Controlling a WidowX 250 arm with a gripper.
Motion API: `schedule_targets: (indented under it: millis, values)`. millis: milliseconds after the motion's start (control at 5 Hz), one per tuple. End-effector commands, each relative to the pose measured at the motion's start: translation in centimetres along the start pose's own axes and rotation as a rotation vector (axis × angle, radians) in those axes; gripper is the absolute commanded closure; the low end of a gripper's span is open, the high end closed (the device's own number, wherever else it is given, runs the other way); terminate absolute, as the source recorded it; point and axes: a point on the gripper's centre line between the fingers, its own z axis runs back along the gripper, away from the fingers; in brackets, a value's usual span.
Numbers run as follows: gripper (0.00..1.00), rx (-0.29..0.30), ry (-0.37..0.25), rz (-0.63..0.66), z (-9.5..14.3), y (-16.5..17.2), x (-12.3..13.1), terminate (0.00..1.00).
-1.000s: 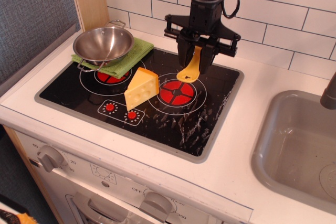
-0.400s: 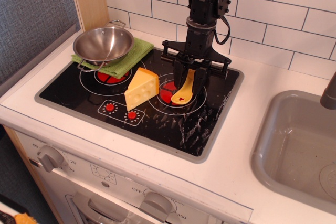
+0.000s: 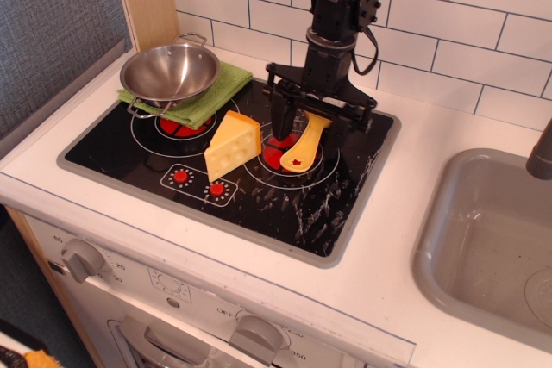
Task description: Move the spactula from the front of the stove and put it in the back of the stove.
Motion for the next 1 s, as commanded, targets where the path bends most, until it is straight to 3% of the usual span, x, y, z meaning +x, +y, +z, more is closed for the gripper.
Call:
schedule_targets:
  millis: [0, 600, 800]
  values:
    - [0.0, -0.033, -0.244, 0.022, 9.1, 1.8, -2.3, 0.0]
    - [0.0, -0.072, -0.204, -0.009, 9.3, 3.2, -3.9, 0.0]
    - [0.0, -0.072, -0.204, -0.009, 9.3, 3.2, -3.9, 1.0]
